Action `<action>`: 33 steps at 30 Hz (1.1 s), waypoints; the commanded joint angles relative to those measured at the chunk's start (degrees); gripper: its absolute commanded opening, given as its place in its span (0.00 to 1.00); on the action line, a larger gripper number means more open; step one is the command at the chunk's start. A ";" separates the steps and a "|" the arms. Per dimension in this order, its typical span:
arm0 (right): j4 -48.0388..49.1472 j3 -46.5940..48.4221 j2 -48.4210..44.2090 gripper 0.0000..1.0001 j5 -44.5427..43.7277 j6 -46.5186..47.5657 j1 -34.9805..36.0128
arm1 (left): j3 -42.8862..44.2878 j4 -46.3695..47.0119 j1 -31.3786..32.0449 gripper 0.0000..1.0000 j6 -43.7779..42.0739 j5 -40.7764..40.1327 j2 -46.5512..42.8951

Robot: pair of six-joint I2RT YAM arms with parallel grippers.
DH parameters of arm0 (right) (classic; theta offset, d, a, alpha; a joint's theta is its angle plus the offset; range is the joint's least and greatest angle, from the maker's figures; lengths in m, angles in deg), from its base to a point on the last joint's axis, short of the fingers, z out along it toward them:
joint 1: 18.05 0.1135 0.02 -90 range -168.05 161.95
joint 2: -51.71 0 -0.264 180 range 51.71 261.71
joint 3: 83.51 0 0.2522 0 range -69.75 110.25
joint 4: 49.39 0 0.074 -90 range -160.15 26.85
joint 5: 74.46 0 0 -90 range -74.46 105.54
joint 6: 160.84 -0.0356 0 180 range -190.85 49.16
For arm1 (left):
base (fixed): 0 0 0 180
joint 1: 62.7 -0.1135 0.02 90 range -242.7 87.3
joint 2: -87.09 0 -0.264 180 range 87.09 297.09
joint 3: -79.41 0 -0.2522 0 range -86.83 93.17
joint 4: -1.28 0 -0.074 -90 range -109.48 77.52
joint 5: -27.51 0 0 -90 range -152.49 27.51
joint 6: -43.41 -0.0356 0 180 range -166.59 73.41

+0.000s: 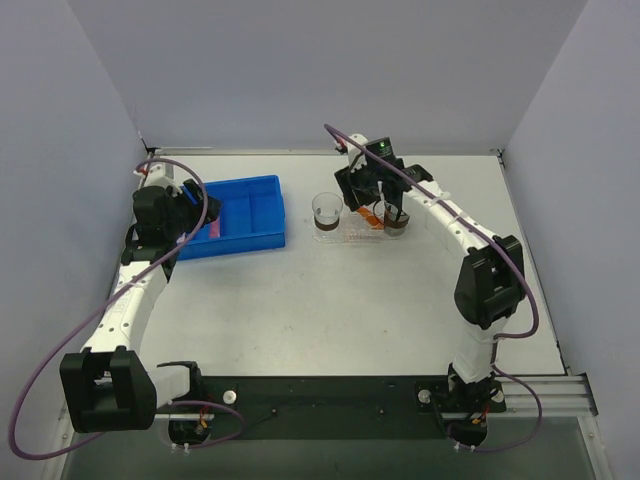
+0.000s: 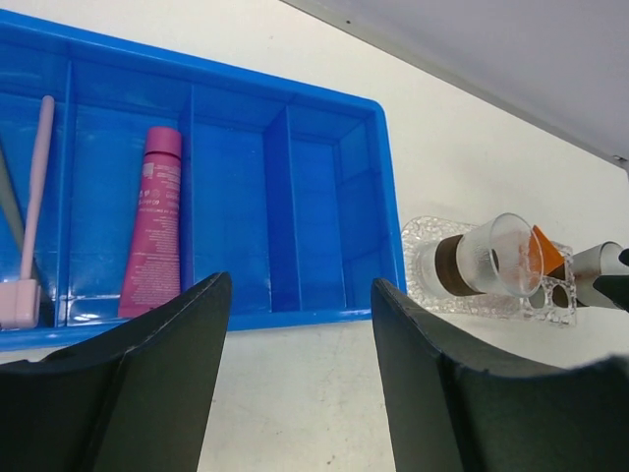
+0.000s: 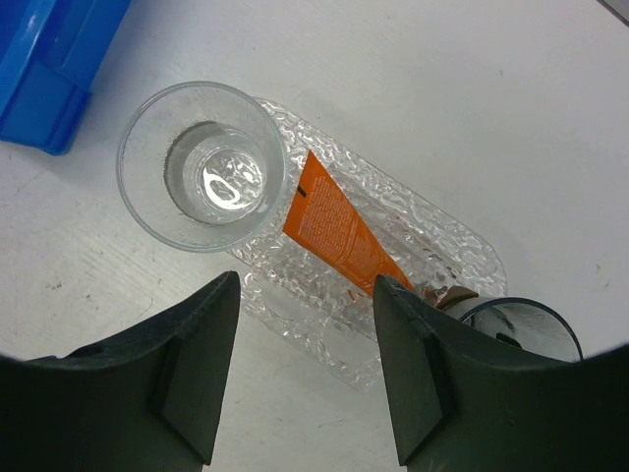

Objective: Prepare toiletry sets of a toothbrush and toothpaste on the tray

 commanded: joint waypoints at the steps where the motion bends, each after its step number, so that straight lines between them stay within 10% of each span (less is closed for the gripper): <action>1: -2.97 3.86 1.42 0.52 -3.03 1.80 1.83 | 2.26 -2.33 -0.52 0.69 -2.72 -2.44 -1.43; 33: -11.67 16.08 12.94 0.33 -21.22 6.89 9.66 | 3.40 -5.32 1.23 0.69 -4.03 -5.60 -0.55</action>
